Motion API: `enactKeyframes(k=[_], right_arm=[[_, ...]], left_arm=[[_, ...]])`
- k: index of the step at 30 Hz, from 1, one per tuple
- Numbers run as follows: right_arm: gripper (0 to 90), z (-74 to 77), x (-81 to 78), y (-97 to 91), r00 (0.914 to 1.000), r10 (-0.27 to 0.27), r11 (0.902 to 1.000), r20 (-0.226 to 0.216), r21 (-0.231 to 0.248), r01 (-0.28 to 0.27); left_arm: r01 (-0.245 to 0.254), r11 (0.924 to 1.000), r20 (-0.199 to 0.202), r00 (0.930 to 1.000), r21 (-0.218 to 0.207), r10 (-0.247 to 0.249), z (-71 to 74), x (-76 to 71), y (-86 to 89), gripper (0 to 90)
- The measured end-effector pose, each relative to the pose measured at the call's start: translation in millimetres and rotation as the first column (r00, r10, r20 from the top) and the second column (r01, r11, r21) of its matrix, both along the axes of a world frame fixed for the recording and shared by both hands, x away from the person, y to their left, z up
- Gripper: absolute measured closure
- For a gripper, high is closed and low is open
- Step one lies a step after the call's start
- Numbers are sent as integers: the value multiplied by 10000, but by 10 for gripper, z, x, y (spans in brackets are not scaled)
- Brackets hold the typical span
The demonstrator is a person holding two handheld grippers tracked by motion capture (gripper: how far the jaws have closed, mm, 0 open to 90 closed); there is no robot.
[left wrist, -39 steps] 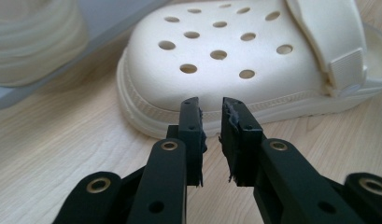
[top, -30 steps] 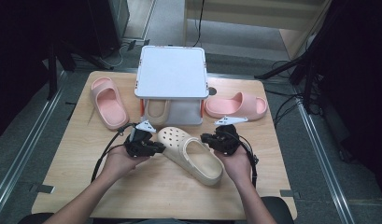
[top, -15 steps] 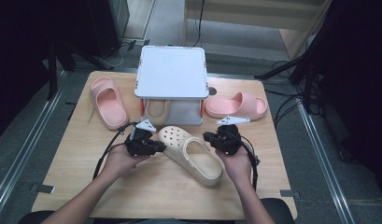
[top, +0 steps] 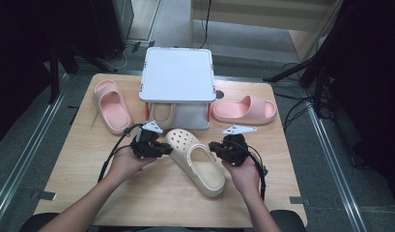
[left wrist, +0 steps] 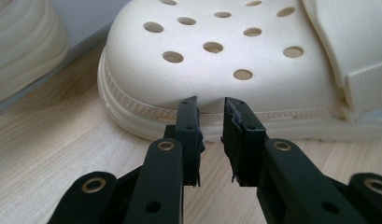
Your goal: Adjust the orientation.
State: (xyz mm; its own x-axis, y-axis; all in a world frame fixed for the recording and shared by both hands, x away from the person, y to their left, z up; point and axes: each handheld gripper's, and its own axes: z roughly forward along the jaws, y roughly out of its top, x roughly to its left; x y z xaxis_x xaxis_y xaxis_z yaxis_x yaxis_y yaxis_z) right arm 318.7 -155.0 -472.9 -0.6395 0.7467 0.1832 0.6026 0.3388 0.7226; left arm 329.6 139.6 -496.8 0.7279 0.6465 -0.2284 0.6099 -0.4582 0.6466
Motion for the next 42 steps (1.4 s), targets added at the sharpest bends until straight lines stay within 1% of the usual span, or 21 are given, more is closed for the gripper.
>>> enactKeyframes(k=[5, 9, 10, 12, 17, 19, 22, 23, 26, 28, 29, 32, 33, 34, 35, 36, 37, 38, 40, 41, 42], right_arm=[[847, -6, -73, -15, 9999, -131, 9999, 4, 44, 131], [848, -11, -115, -30, 9997, -217, 9997, 64, 63, 216], [851, -14, -148, -38, 9995, -290, 9996, 128, 57, 290], [853, -16, -157, -41, 9995, -292, 9995, 133, 87, 290], [858, -23, -238, -73, 9987, -492, 9987, 157, 170, 490], [861, -25, -258, -75, 9983, -560, 9983, 180, 158, 557], [872, -30, -313, -69, 9975, -663, 9977, 239, 183, 659], [872, -35, -323, -67, 9975, -668, 9975, 244, 230, 663], [869, -50, -356, -59, 9980, -635, 9968, 69, 498, 630], [866, -54, -383, -42, 9980, -624, 9967, 55, 531, 620], [864, -55, -394, -31, 9981, -603, 9971, 107, 463, 597], [835, -59, -413, -14, 9978, -641, 9978, 184, 152, 638], [835, -59, -413, -14, 9978, -641, 9978, 184, 152, 638], [824, -60, -413, -17, 9977, -658, 9978, 179, 138, 656], [788, -51, -402, -42, 9976, -692, 9973, 99, 241, 690], [774, -46, -400, -52, 9974, -708, 9971, 129, 302, 704], [755, -38, -401, -58, 9972, -738, 9966, 127, 376, 732], [719, -20, -406, -70, 9968, -777, 9957, 165, 514, 767], [697, 8, -421, -88, 9962, -839, 9942, 238, 696, 821], [684, 17, -430, -91, 9960, -856, 9938, 250, 737, 836], [666, 29, -445, -96, 9958, -862, 9937, 300, 748, 838]], left_arm=[[-18, 9999, -25, 10000, -113, 17, -5, 59, -41, 742], [89, 9999, -47, 9999, -97, -89, -4, 98, -65, 742], [136, 9999, -58, 9999, -89, -137, -2, 121, -87, 742], [192, 9998, -57, 9998, -53, -192, 0, 133, -96, 743], [300, 9995, -32, 9995, -77, -300, -4, 183, -151, 744], [360, 9993, -50, 9993, -18, -361, 3, 202, -177, 746], [493, 9986, 89, 9987, 178, -494, 17, 234, -215, 746], [455, 9988, 113, 9989, 183, -458, 19, 241, -222, 746], [432, 9988, 127, 9990, 218, -435, 21, 267, -224, 745], [372, 9992, 69, 9993, 128, -372, 17, 287, -221, 742], [356, 9993, 83, 9993, 139, -357, 18, 290, -223, 740], [382, 9987, 69, 9992, 324, -384, 41, 307, -231, 724], [382, 9987, 69, 9992, 324, -384, 41, 307, -231, 708], [422, 9986, 89, 9991, 303, -425, 73, 321, -219, 708], [315, 9995, 92, 9995, 72, -315, 102, 323, -209, 689], [378, 9992, 126, 9992, 104, -379, 123, 321, -197, 687], [389, 9992, 148, 9991, 8, -389, 151, 307, -192, 686], [463, 9989, 151, 9988, 2, -463, 177, 295, -184, 684], [571, 9984, 241, 9981, 12, -571, 225, 272, -171, 681], [571, 9984, 241, 9981, 12, -571, 225, 272, -171, 681], [618, 9981, 324, 9976, -78, -615, 296, 247, -147, 681]])
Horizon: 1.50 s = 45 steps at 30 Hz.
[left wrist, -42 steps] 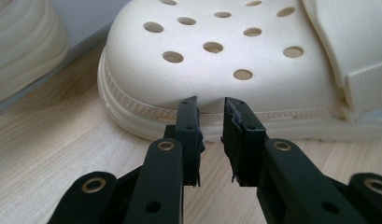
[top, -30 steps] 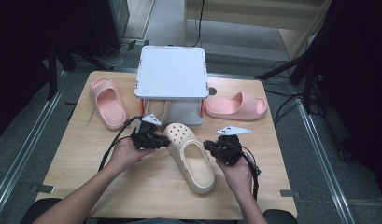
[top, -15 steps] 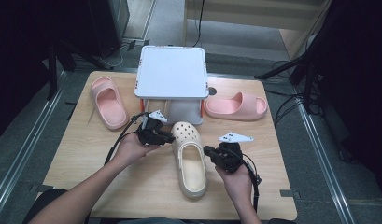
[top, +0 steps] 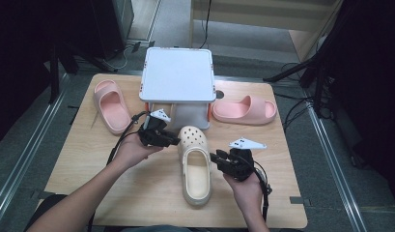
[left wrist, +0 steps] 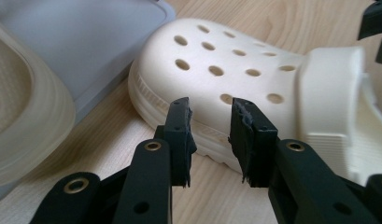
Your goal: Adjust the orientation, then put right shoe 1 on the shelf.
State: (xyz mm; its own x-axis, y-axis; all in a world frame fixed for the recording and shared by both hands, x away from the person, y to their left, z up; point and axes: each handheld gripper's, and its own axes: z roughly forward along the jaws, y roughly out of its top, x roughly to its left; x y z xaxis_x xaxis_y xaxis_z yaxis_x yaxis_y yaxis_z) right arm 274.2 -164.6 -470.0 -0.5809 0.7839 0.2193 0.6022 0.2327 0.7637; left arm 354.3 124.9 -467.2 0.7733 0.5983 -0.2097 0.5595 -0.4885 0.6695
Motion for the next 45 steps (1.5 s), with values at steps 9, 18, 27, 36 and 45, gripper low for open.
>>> enactKeyframes(k=[9, 18, 27, 36, 45], right_arm=[[554, 12, -67, 41, 9998, 120, 9998, -161, 175, -117], [526, -85, -39, 152, 9982, 289, 9996, -524, -17, -291], [515, -173, -15, 217, 9959, 363, 9989, -825, -264, -386], [533, -200, -11, 240, 9951, 324, 9987, -929, -356, -359], [523, -243, 22, 296, 9955, 0, 9989, -947, -474, -45]], left_arm=[[-251, 9989, 190, 9995, -390, 259, 238, 25, 166, 679], [-478, 9969, 226, 9985, -625, 493, 497, 84, 419, 718], [-726, 9949, 350, 9966, -697, 752, 701, 149, 622, 759], [-1233, 9887, 693, 9892, -857, 1294, 894, 277, 806, 795], [-1537, 9847, 923, 9826, -818, 1610, 1015, 439, 939, 812]])
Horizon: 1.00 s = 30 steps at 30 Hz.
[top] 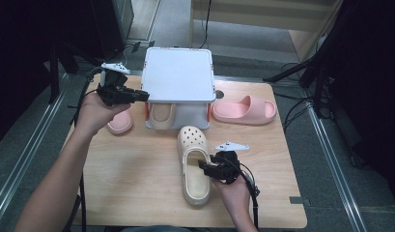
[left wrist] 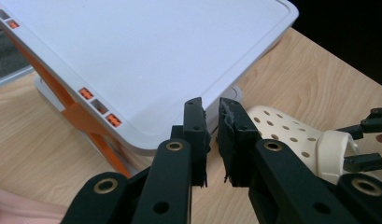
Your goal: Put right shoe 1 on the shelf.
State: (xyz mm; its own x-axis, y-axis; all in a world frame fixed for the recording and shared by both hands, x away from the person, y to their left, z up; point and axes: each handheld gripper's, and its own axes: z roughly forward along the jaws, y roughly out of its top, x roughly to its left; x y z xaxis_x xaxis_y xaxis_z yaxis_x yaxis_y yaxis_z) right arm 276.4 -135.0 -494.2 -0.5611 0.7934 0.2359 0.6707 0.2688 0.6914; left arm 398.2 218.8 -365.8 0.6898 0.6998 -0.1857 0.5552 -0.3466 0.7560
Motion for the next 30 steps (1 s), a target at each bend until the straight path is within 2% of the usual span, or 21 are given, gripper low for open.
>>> enactKeyframes(k=[3, 6, 8, 9, 12, 14, 21, 27, 30], right_arm=[[516, -25, 32, 25, 9997, -234, 9997, -18, -39, 234], [516, -50, 56, 79, 9990, -430, 9981, 130, -429, 436], [548, -64, 71, 94, 9986, -513, 9968, 163, -612, 522], [586, -64, 85, 84, 9981, -597, 9963, 158, -616, 606], [609, -61, 117, 49, 9976, -696, 9966, -21, -446, 694], [652, -54, 119, 45, 9966, -821, 9955, 96, -474, 824], [743, -24, 153, 21, 9924, -1156, 9904, 415, -712, 1184], [765, 68, 265, -66, 9891, -1473, 9890, 86, -117, 1474], [766, 145, 330, -53, 9890, -1456, 9892, 249, -132, 1460]], left_arm=[[-182, 9998, -4, 9998, -80, 182, -6, 68, 35, 811], [-384, 9992, 268, 9989, -62, 386, -19, 116, 55, 807], [-406, 9992, 203, 9990, 58, 405, -49, 156, 49, 811], [-421, 9988, 236, 9989, 255, 415, -63, 173, 46, 814], [-476, 9981, 121, 9988, 395, 472, -106, 209, 28, 817], [-493, 9970, 171, 9987, 600, 484, -122, 207, 15, 816], [-505, 9957, 345, 9983, 777, 479, -124, 194, -5, 817], [-521, 9960, 314, 9983, 729, 499, -128, 194, -2, 817], [-513, 9961, 320, 9983, 718, 491, -129, 194, -2, 817]])
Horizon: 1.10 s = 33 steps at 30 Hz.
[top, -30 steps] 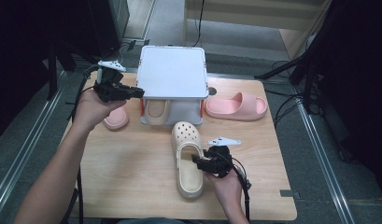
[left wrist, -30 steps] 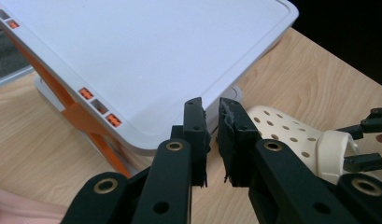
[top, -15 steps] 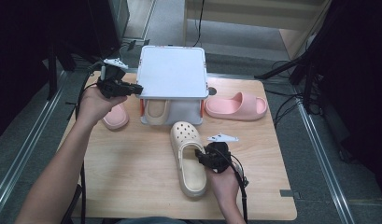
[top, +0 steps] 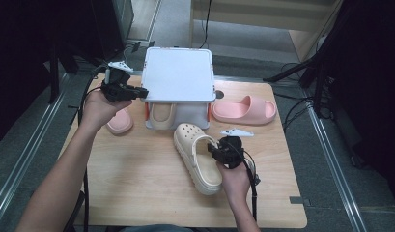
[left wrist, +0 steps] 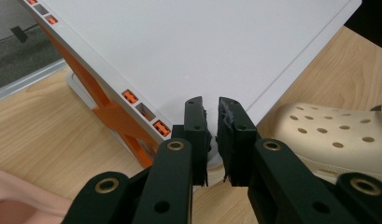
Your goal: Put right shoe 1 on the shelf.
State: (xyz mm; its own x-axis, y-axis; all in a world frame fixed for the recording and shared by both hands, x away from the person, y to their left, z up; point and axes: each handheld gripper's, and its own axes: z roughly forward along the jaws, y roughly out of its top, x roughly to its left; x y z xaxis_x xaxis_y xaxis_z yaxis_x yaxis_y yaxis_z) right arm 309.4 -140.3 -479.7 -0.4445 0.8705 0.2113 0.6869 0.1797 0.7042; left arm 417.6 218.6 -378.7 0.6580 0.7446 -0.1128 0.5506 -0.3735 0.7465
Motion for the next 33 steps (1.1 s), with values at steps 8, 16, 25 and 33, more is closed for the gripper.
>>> enactKeyframes(k=[8, 16, 25, 33], right_arm=[[767, 250, 246, 79, 9986, 6, 9998, 522, -195, 4], [763, 259, 688, 222, 9970, -536, 9977, 555, -387, 558], [745, 78, 873, 390, 9926, -1128, 9896, 452, -845, 1163], [692, -2, 882, 442, 9938, -1056, 9916, 344, -714, 1078]], left_arm=[[9, 10000, -17, 10000, -50, -9, -2, 1, 6, 815], [21, 9999, -37, 10000, -115, -21, -5, 4, 10, 810], [38, 9998, -60, 10000, -184, -39, -9, 3, 13, 812], [56, 9998, -48, 10000, -170, -57, -10, 1, 14, 813]])
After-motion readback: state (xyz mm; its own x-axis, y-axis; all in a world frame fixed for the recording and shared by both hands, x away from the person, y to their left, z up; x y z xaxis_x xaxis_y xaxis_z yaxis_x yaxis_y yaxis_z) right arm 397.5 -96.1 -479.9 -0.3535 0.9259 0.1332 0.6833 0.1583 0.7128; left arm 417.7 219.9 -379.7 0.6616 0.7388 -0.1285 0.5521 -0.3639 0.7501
